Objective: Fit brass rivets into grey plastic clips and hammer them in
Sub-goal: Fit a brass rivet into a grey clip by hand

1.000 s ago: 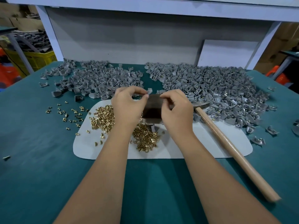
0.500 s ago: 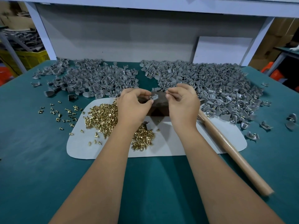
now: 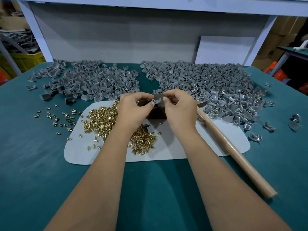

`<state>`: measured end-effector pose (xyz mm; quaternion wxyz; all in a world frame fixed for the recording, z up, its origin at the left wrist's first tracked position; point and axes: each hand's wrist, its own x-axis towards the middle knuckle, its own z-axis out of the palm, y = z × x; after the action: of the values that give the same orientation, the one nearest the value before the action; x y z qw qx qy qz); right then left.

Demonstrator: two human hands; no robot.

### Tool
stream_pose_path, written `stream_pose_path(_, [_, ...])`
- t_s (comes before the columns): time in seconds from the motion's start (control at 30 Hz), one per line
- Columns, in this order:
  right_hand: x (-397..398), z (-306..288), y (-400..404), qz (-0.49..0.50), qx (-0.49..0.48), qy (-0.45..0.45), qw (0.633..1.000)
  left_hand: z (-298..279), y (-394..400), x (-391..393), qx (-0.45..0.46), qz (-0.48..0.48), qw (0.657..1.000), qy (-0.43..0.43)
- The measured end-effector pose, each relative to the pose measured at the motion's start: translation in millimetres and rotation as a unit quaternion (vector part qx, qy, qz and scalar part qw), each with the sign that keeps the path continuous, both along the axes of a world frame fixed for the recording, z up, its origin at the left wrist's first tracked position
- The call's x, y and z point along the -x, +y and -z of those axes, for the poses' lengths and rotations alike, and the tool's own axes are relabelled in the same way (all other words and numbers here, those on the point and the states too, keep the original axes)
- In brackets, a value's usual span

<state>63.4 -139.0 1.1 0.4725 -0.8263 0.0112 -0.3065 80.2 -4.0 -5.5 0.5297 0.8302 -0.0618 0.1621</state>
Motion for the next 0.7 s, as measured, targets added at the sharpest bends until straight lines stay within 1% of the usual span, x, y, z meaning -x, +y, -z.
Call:
stream_pose_path(0.13, [-1.0,0.6,0.1,-0.013,-0.009,0.007,1.0,-1.3,-2.5,1.7,0.014,-0.026,1.0,0.0])
stream_pose_path(0.23, [-2.3,-0.8,0.8,-0.021,-0.013,0.011,1.0,-2.2,-3.3,3.1,-0.003,-0.055,0.998,0.016])
stream_pose_path(0.4, [-4.8,-1.5,0.5,-0.038,0.004,0.029,0.999,-2.3,-5.0,2.2,-0.051,-0.041,0.998,0.001])
stream_pose_path(0.6, [-4.7,-0.9,1.1,-0.042,0.039,0.042,0.997,-0.3,-5.3,0.6,-0.057,-0.035,0.998,0.0])
stream_pose_path(0.7, [-4.5,-2.0,1.0,-0.042,0.03,0.046,0.998,-0.4,-4.7,0.5,-0.068,-0.032,0.997,0.001])
